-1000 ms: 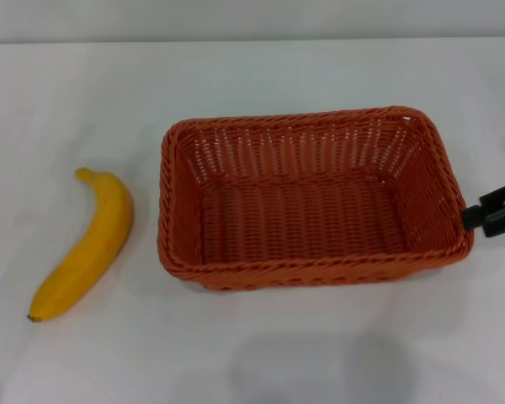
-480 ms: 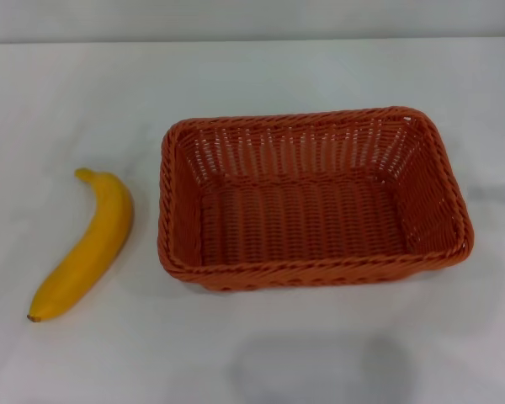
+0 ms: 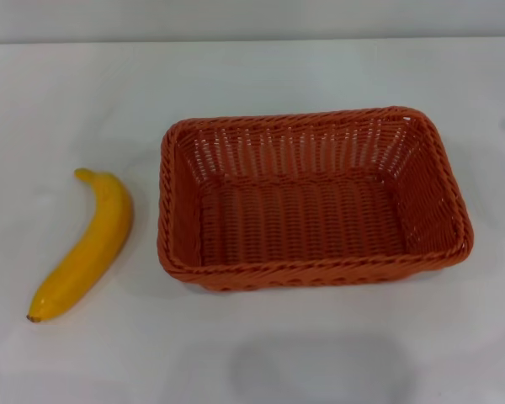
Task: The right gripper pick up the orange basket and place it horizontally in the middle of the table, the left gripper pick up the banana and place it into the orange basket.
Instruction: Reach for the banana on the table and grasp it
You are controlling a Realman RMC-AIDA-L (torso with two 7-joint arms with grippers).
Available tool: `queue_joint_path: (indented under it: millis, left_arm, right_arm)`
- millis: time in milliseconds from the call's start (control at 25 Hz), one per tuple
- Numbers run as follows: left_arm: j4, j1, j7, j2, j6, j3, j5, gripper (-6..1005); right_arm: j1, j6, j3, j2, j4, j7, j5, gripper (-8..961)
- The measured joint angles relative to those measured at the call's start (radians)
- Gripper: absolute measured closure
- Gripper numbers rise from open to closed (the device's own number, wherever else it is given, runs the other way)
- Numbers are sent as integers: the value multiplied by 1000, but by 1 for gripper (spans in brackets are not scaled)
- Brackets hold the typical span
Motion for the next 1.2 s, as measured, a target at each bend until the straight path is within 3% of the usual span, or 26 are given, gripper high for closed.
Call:
queue_joint_path:
  millis: [280,400,560,760,960,1200]
  left_arm:
    - [-220,-38,-422,87,80,1,216,114]
    - [-303,-81,-599,124,122,2,373,114]
    - [-437,-181,-704,176,206,3,641,114]
    - [-494,-322,-657,207,258,5,1035,114]
    - [-408,-499,-530,232,269,6,1448,114]
    - [-255,-626,-469,217,223,6,1705,114]
  right_arm:
    - [-46,102,3,20,103,-220,143,498]
    - [-50,121,4,35,105,-263,146,498]
    - [-51,151,2,45,106,-292,149,498]
    - [-40,170,-7,47,107,-311,147,498]
    - [-36,186,-9,50,120,-349,143,498]
    - [-31,187,-8,55,131,-393,147,498]
